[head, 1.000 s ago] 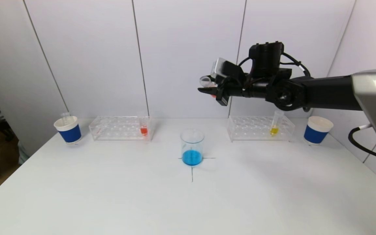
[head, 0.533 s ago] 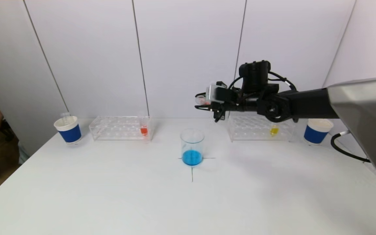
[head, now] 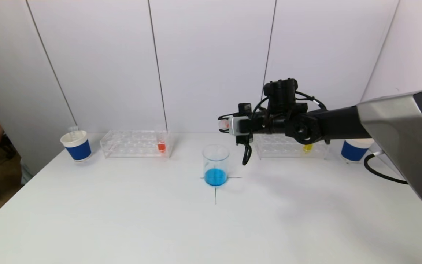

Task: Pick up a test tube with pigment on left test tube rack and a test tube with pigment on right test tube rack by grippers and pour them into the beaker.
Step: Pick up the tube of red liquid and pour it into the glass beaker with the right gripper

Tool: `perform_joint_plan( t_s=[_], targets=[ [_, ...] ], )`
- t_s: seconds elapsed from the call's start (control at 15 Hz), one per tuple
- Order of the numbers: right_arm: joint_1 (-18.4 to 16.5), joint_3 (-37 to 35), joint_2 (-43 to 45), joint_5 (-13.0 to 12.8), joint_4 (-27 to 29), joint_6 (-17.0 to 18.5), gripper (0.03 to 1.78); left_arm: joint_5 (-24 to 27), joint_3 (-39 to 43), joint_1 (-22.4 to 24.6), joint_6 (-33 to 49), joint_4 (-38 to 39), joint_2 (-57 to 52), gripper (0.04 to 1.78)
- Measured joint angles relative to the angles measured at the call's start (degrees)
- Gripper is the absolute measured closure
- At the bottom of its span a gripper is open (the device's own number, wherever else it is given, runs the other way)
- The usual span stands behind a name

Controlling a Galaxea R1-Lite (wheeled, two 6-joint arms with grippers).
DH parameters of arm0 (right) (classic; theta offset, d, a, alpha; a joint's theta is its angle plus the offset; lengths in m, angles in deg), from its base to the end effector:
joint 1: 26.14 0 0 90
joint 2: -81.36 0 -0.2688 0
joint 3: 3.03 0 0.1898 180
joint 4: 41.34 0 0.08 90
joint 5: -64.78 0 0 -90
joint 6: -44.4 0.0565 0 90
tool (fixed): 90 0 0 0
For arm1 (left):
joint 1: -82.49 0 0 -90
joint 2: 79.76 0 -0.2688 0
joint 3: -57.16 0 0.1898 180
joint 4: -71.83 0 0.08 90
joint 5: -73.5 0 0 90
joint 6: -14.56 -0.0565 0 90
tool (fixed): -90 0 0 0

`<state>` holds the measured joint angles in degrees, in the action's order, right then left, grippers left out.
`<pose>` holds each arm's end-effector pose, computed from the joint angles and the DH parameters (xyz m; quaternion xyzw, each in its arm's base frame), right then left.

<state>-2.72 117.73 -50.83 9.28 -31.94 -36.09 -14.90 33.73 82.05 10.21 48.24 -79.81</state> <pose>0.4322 0.2221 0.1165 -0.5426 -0.1703 0.4797 0.6681 0.0417 -0.0019 0.0751 0.0379 0.0003 -0.0178 0.9991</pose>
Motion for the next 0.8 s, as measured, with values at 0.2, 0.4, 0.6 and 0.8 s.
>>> perform_joint_plan(
  t_s=[0.2,0.4,0.6,0.8],
  targets=[
    [-0.2,-0.1,-0.2,-0.7,0.3,-4.8,1.3,0.0,0.0,0.0,0.0,0.0,0.0,0.06],
    [-0.3,0.0,-0.4,-2.2,0.3,-9.7,1.3,0.0,0.0,0.0,0.0,0.0,0.0,0.06],
    [0.0,0.1,-0.5,-3.4,0.3,-12.6,1.3,0.0,0.0,0.0,0.0,0.0,0.0,0.06],
    [0.7,0.2,-0.5,-4.2,0.3,-13.8,1.3,0.0,0.0,0.0,0.0,0.0,0.0,0.06]
  ],
)
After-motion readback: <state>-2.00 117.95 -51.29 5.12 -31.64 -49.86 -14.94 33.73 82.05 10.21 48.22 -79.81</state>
